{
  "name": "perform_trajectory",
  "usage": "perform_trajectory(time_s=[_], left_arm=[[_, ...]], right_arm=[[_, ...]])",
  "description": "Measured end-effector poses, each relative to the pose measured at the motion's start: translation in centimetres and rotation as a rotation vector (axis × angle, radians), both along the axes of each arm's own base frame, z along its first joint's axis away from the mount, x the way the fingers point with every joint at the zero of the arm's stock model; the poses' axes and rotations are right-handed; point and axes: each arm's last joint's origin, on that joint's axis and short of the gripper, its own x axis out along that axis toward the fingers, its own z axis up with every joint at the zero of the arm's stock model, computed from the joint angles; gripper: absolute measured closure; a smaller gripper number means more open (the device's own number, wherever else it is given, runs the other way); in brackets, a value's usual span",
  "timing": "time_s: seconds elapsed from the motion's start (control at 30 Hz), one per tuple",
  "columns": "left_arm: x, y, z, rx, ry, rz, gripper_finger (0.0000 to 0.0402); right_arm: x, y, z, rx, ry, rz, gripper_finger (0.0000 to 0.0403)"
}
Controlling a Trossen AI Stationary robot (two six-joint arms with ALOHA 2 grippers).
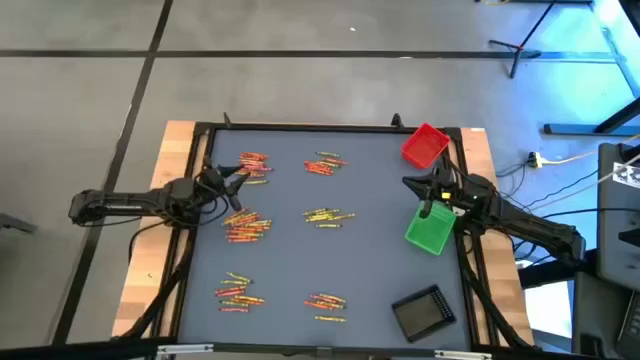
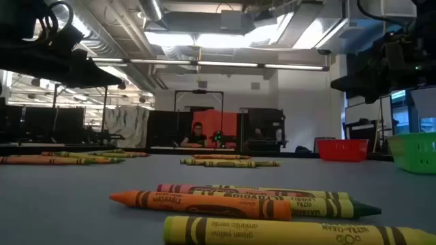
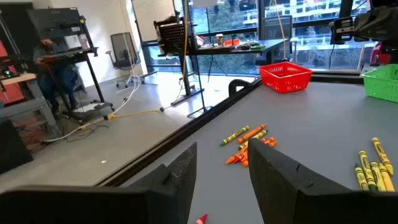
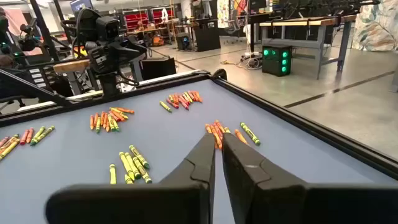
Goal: Sort crayons
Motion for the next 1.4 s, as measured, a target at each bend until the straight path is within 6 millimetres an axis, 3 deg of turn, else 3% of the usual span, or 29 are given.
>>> perform_trajectory(time_s=[1.0,1.2,1.4], left_arm=[[0.0,0.0,0.0,0.0,0.0,0.001,0.0274],[0.0,0.0,0.0,0.0,0.0,0.0,0.0274],[0.0,0.0,0.0,0.0,0.0,0.0,0.0274]], right_arm=[[0.0,0.0,0.0,0.0,0.0,0.0,0.0372],[-0.06,-0.17,-0.01,-0.263,0.102,-0.047,0.0372],[-0.06,-0.16,-0.04,-0.276,0.11,-0.043,0.0372]])
